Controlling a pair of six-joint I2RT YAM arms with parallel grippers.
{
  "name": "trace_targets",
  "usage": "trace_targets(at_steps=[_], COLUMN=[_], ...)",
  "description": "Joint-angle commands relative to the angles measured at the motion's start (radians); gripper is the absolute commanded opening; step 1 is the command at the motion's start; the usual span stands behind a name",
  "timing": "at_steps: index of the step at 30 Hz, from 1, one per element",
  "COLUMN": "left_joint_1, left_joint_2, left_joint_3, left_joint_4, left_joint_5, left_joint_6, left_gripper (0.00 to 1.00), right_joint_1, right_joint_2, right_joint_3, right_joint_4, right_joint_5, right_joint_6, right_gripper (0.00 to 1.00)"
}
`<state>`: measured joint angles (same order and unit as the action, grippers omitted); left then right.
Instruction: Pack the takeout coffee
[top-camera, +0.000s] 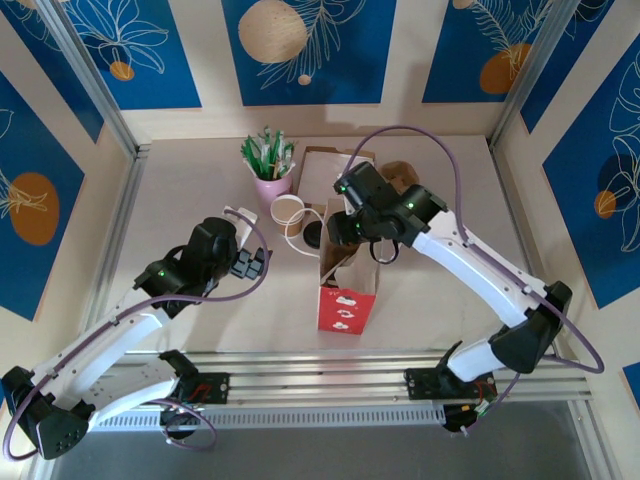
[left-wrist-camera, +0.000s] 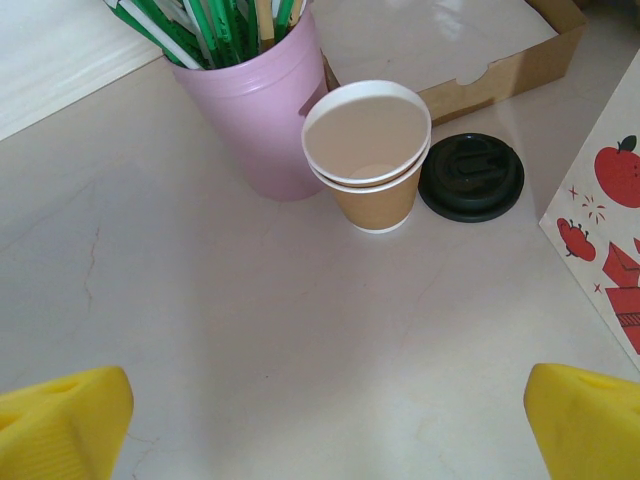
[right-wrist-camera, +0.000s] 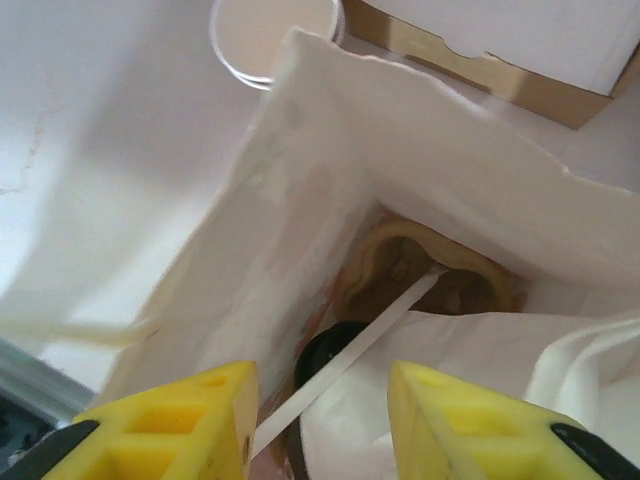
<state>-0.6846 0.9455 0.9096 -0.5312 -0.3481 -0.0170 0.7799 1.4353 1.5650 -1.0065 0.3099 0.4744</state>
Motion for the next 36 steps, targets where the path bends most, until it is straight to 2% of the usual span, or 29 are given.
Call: trace_targets(at_steps=[1,6,10,14,18,22,27,30,36], left_joint_1=[0.013,0.015,0.023,0.056,0.094,0.153,0.239,0.292,0.369], left_joint_2=[-0.015,-0.042,-0.074,-0.088,-0.084,-0.092,-0.079,-0.06,-0.014], left_joint_3=[-0.009,-0.018,-0.032,-0.048,-0.075,-0.115,-0.17,-0.21,-0.301], left_joint_4=[0.012,0.032,0.066,0.099,0.136,0.194,0.248,0.286,0.407], left_joint_5=[-0.016,-0.051,-0.101,-0.156,-0.23,-0.266,-0.257,-0.246,-0.259], left_joint_6=[0.002,-0.018,-0.064,-0.139,-0.196,-0.245,-0.285,-0.278,-0.211], left_gripper=[1.0,1.0,1.0,1.0,1.0,1.0,1.0,1.0,1.0], right_joint_1=[0.009,0.0,-0.072,-0.202,-0.326,-0.447,-0.599,-0.671,-0.758], right_joint_2=[-0.086,-0.139,-0.195,-0.304,-0.431,-0.557,-0.623,-0.634,-0.538], right_joint_3=[0.103,0.168,0.138,0.011,-0.183,-0.396,-0.632,-0.758,-0.939], right_joint_4=[0.003,-0.008,0.002,0.097,0.26,0.451,0.655,0.77,0.986], right_joint_5=[-0.073,-0.06,-0.035,-0.072,-0.015,0.011,0.017,0.027,0.164], right_joint_6=[0.001,-0.046,-0.083,-0.102,-0.136,-0.177,-0.187,-0.14,-0.097], right_gripper=[0.42,0.55,0.75,0.89,1.0,0.99,0.99,0.99,0.99])
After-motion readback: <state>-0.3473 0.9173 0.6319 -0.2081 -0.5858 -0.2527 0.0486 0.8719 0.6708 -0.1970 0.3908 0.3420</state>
